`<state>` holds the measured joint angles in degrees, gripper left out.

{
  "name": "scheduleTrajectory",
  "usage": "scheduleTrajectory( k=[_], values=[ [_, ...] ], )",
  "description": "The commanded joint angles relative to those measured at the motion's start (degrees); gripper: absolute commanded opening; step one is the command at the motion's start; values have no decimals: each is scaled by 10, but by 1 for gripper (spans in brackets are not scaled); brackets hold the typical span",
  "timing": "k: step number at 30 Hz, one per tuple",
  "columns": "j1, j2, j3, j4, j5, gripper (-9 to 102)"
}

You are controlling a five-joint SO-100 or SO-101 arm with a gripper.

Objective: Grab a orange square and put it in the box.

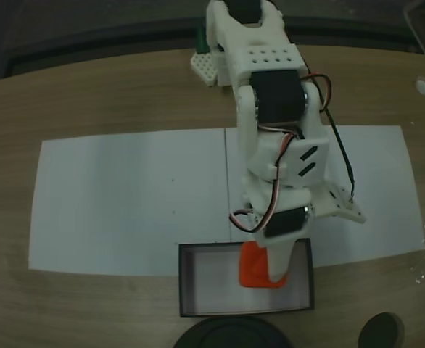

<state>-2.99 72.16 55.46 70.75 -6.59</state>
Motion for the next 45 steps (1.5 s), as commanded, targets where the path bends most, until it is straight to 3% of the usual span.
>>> scheduleTrajectory(
  k=[1,5,7,14,21,25,36,45],
  values=[
    [2,-2,-62,-6,3,8],
    [2,-5,-64,5,3,31],
    [1,-4,-64,5,3,32],
    [-4,27,-85,70,4,23],
    [-67,177,-91,221,0,0],
    [-105,279,-76,286,11,0],
    [-108,699,322,264,31,0],
    [-105,1002,644,163,30,0]
  ],
)
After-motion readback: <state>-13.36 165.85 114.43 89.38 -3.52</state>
